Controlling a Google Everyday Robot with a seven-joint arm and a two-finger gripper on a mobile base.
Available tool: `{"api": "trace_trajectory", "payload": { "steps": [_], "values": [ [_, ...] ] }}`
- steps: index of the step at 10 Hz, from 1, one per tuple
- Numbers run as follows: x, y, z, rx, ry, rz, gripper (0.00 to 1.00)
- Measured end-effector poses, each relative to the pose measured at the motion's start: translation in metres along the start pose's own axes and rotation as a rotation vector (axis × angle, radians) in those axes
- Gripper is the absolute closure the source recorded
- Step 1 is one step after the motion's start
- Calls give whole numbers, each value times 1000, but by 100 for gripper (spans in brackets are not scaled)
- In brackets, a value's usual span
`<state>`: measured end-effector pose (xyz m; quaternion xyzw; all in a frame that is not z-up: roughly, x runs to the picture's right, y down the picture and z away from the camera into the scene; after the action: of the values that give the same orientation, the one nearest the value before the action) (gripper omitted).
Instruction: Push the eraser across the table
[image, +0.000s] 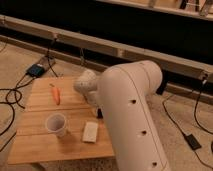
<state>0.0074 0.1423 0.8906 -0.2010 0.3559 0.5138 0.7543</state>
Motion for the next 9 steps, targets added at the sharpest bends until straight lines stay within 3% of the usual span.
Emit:
{"api": "trace_trajectory", "payload": {
  "steps": [2,6,9],
  "values": [
    [2,-19,1,5,-1,27,35],
    [15,-85,11,49,10,117,35],
    [21,-113,20,77,22,155,35]
  ]
}}
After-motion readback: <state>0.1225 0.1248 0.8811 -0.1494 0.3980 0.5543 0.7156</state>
